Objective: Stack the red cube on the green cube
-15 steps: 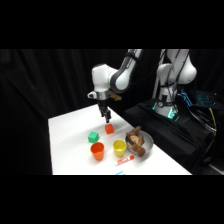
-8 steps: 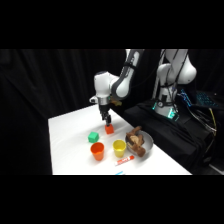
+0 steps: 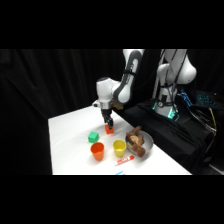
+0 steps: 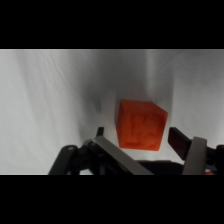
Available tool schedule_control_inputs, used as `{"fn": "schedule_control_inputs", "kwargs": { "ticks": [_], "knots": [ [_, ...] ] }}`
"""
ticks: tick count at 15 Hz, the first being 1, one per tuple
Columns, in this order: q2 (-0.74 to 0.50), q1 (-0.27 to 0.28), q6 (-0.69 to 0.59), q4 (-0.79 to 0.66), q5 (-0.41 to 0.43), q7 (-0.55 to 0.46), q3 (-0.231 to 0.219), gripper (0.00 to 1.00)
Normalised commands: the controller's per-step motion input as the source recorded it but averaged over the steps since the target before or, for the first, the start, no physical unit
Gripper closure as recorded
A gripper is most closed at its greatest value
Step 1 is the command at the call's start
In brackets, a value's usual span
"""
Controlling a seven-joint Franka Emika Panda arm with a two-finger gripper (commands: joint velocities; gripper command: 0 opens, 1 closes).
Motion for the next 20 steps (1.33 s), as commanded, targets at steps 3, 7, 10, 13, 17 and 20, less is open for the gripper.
{"fn": "schedule_control_inputs", "kwargs": {
  "ticks": [3, 7, 10, 13, 17, 20],
  "knots": [
    [0.05, -0.142, 0.24, -0.06, -0.018, 0.03, 0.131, 0.0],
    [0.1, -0.174, 0.33, -0.04, 0.023, 0.0, 0.164, 0.0],
    [0.09, -0.166, 0.27, -0.02, -0.001, 0.02, 0.163, 0.0],
    [0.02, -0.131, 0.23, -0.04, -0.031, 0.05, 0.135, 0.25],
    [-0.09, -0.025, 0.18, -0.07, -0.102, 0.13, 0.037, 0.59],
    [-0.22, 0.188, 0.0, -0.12, -0.209, 0.29, -0.173, 0.71]
  ]
}}
